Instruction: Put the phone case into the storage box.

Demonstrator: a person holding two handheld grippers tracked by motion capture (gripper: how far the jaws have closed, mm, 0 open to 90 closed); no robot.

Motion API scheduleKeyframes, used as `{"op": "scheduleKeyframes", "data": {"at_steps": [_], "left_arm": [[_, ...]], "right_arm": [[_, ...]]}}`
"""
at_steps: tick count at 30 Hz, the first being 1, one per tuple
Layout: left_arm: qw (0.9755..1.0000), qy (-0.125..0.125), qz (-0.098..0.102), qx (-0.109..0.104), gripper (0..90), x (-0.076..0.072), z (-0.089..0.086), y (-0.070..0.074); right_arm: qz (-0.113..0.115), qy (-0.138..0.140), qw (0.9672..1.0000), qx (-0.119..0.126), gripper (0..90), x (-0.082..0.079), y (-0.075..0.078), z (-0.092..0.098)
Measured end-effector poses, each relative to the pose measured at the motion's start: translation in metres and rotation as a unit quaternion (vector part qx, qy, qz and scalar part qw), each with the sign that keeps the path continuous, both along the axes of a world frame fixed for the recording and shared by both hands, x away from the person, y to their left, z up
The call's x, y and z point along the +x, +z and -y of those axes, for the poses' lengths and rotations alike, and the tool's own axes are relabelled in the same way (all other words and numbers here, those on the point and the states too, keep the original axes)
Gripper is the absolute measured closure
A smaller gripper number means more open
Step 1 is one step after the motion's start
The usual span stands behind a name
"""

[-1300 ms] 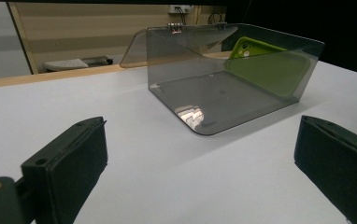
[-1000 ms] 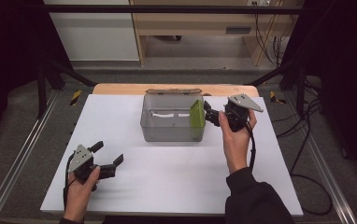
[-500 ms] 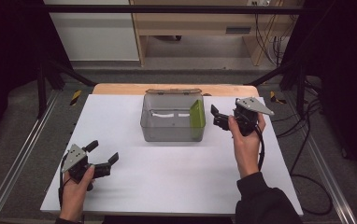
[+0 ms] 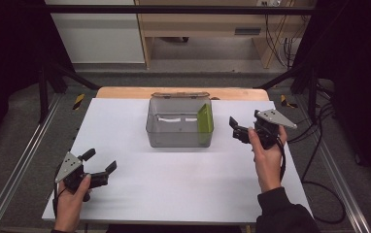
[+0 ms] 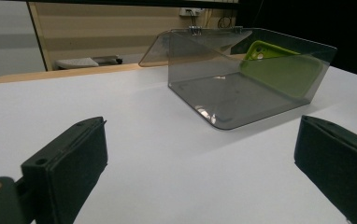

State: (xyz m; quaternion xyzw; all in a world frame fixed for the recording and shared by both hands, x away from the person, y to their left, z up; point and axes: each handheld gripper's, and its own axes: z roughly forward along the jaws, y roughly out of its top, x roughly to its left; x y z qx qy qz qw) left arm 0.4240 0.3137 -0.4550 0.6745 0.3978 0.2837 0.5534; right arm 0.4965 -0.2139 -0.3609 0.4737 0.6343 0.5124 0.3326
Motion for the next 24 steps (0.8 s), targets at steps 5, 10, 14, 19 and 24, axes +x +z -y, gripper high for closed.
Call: {"op": "scheduleKeyframes", "data": {"at_steps": [5,10,14,19,24], "left_arm": [[1.0,0.002,0.001,0.002,2.5,-0.005,-0.005,0.0],[1.0,0.003,0.001,0.001,2.4,-0.006,-0.006,0.0],[1.0,-0.001,0.0,0.004,2.4,-0.006,-0.004,0.0],[1.0,0.0,0.0,0.003,2.4,-0.007,-0.004,0.0],[1.0,0.001,-0.001,0.005,2.4,-0.007,-0.004,0.0]], "right_arm": [[-0.001,-0.005,1.0,0.003,7.5,-0.006,-0.005,0.011],[-0.004,-0.009,0.9999,0.005,7.0,-0.011,-0.009,0.021],[-0.005,-0.011,0.9999,0.003,6.5,-0.015,-0.013,0.027],[-0.004,-0.016,0.9999,-0.003,5.8,-0.02,-0.017,0.035],[0.01,-0.017,0.9997,-0.011,5.3,-0.025,-0.024,0.041]]}}
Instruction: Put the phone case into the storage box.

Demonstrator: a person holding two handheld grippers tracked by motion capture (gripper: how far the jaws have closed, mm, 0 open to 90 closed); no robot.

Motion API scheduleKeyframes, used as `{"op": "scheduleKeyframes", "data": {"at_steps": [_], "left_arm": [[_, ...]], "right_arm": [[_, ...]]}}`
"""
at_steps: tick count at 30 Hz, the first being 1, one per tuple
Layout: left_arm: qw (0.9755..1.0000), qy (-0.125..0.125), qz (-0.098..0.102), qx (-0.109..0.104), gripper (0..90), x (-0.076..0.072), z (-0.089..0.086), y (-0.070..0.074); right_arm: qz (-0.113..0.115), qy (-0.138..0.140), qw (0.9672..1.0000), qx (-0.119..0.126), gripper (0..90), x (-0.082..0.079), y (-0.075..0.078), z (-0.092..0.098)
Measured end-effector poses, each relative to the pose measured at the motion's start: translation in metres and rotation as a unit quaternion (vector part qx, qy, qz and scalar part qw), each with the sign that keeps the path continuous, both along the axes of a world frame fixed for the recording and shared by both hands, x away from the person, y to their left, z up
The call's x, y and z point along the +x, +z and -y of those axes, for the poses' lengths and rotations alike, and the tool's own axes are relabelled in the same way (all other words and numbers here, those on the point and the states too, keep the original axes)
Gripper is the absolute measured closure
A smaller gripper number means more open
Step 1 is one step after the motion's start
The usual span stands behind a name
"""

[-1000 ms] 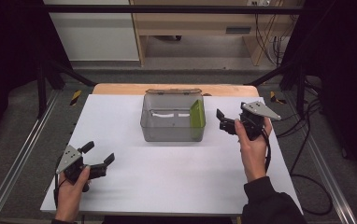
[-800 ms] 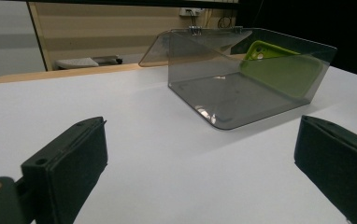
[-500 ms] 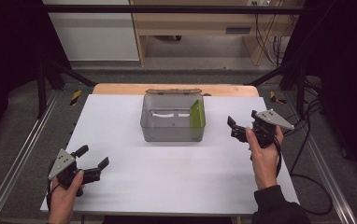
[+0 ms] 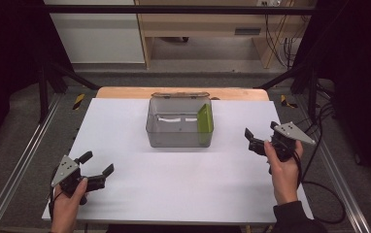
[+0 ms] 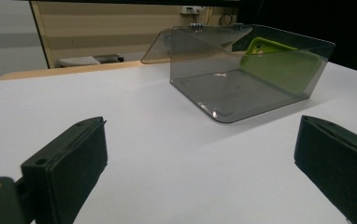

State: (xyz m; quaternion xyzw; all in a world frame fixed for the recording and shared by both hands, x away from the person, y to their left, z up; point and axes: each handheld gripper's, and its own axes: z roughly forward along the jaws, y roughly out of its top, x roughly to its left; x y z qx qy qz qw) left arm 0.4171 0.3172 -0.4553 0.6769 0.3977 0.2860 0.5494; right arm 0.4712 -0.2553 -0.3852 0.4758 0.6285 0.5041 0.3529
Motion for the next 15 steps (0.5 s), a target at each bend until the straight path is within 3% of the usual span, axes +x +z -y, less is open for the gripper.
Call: {"op": "scheduleKeyframes", "data": {"at_steps": [7,15], "left_arm": [[1.0,-0.002,-0.001,0.0,2.3,0.0,0.002,-0.001],[1.0,-0.004,0.0,0.005,2.3,0.0,0.003,-0.001]], "right_arm": [[0.022,-0.001,0.9997,-0.013,5.3,-0.008,-0.012,0.007],[0.025,0.004,0.9996,-0.015,5.2,-0.017,-0.028,0.014]]}}
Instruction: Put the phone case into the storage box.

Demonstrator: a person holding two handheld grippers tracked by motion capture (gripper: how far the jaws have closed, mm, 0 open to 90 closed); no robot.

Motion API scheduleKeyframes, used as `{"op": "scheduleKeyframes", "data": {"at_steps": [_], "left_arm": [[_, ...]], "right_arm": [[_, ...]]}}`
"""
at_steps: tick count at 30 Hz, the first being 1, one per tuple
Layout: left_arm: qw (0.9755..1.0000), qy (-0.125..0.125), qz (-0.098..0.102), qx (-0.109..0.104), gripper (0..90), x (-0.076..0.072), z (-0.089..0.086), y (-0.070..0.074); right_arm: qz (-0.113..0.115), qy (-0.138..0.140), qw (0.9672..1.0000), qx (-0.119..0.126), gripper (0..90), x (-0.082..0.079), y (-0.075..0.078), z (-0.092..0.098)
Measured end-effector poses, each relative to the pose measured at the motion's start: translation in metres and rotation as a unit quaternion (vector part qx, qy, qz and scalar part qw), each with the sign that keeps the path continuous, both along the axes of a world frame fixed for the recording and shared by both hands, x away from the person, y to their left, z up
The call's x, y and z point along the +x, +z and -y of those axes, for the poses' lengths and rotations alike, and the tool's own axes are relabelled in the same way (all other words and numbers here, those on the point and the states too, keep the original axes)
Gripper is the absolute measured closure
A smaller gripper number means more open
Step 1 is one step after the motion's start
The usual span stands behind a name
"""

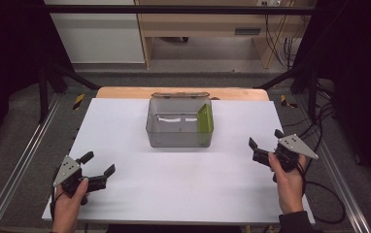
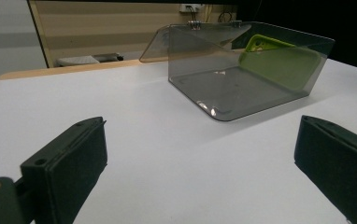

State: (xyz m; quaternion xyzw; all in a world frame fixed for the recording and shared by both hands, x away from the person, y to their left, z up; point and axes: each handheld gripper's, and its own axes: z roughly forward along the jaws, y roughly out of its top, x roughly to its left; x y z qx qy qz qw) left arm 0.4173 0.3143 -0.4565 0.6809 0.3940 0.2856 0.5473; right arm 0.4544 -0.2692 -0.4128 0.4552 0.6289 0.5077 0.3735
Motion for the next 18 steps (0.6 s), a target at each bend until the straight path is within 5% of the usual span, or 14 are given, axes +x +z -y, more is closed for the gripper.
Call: {"op": "scheduleKeyframes", "data": {"at_steps": [18], "left_arm": [[1.0,-0.005,0.002,0.003,2.3,0.0,0.004,-0.001]], "right_arm": [[-0.002,0.036,0.9992,0.015,4.8,-0.018,-0.031,0.003]]}}
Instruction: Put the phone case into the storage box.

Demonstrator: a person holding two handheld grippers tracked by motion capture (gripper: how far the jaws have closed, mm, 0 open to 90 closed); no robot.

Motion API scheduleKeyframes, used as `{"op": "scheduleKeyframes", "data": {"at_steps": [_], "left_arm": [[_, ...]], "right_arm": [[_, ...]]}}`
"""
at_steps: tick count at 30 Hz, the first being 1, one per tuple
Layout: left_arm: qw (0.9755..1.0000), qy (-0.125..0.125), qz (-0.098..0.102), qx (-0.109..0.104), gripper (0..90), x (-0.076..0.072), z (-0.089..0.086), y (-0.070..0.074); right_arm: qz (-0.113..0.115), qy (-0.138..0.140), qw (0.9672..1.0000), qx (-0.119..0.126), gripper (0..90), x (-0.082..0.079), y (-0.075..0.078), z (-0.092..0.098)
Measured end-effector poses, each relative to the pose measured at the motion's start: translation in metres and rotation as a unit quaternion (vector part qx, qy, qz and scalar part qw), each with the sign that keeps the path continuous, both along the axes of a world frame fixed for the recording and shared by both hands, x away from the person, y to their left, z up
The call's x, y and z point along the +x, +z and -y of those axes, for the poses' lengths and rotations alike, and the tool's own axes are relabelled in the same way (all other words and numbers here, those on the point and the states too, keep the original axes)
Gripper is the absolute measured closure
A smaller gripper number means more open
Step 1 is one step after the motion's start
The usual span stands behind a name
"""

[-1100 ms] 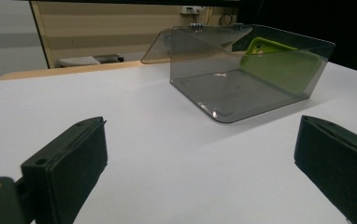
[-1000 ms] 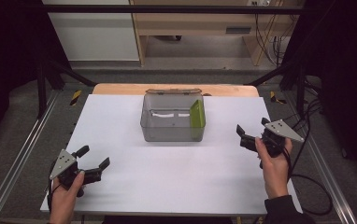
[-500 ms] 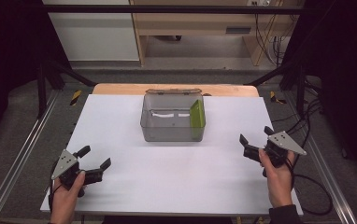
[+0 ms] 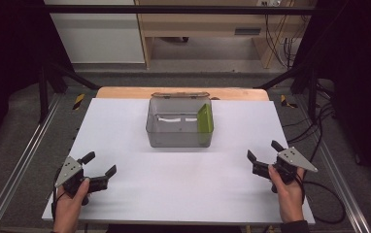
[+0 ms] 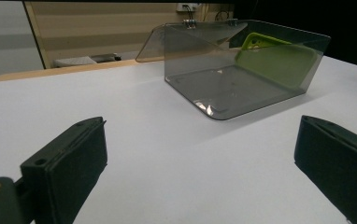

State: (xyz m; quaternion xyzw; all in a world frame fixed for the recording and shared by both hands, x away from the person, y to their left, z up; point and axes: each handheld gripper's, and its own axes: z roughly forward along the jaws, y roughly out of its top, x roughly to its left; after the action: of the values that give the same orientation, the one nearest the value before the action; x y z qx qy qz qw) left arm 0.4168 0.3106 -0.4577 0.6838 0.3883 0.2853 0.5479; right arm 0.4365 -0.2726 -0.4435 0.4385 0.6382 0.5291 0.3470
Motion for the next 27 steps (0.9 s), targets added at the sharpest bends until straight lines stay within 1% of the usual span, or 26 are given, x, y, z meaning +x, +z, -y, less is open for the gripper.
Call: {"op": "scheduleKeyframes", "data": {"at_steps": [3,4,10,17,18,22,27], "left_arm": [[1.0,-0.001,0.0,-0.001,2.3,0.0,0.0,0.0],[1.0,-0.001,-0.001,-0.002,2.4,0.0,0.0,0.0],[1.0,-0.002,0.001,-0.005,2.4,0.0,0.0,0.0],[1.0,-0.004,0.002,-0.007,2.4,0.0,0.0,-0.001],[1.0,-0.005,0.003,-0.004,2.5,0.0,0.0,-0.001],[1.0,-0.007,0.006,-0.002,2.5,0.0,0.001,-0.001],[0.9999,-0.006,0.01,-0.002,2.6,0.0,0.0,-0.002]], "right_arm": [[0.004,0.005,1.0,-0.002,4.9,-0.002,-0.003,0.0],[0.001,0.005,1.0,0.001,4.9,-0.003,-0.004,-0.001],[-0.001,0.007,1.0,0.0,4.9,-0.005,-0.011,-0.003],[-0.001,0.017,0.9998,-0.005,4.9,-0.004,-0.014,-0.009],[-0.002,0.02,0.9998,-0.006,4.9,-0.004,-0.014,-0.01],[-0.001,0.024,0.9997,-0.008,4.9,-0.003,-0.016,-0.015],[-0.007,0.03,0.9994,-0.013,5.1,-0.002,-0.018,-0.02]]}}
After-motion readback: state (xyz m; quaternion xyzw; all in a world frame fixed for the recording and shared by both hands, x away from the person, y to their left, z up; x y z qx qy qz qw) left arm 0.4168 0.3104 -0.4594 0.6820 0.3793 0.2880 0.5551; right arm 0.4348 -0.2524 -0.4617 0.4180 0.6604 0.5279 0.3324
